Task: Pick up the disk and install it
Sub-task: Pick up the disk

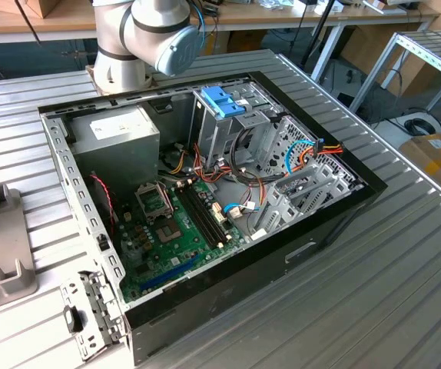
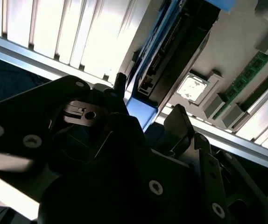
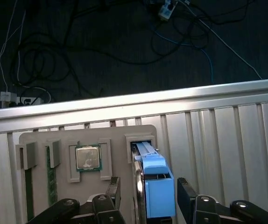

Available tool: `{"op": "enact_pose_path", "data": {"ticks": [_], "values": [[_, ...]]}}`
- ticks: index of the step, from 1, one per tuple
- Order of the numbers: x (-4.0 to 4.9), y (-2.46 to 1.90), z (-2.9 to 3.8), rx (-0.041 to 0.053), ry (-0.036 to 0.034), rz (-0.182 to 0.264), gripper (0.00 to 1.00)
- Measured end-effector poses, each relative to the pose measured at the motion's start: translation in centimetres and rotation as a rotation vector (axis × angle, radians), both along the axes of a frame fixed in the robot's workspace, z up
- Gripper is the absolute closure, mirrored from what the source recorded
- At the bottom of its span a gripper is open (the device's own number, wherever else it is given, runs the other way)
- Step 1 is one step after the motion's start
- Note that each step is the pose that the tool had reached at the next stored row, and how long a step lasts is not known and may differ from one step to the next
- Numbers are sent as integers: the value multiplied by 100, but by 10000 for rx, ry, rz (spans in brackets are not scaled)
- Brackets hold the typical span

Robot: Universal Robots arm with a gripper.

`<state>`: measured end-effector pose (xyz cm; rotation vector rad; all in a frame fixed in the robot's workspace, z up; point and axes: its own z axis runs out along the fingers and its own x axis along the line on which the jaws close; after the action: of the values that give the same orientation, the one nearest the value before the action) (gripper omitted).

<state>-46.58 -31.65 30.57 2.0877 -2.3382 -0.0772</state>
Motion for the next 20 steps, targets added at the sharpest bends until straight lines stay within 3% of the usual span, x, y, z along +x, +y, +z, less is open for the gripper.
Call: {"op": "enact_pose_path", "data": {"ticks": [9,20], "values": [[-18,57,-61,-7,1,397,40],[-24,63,-84,-20,1,497,42]]}}
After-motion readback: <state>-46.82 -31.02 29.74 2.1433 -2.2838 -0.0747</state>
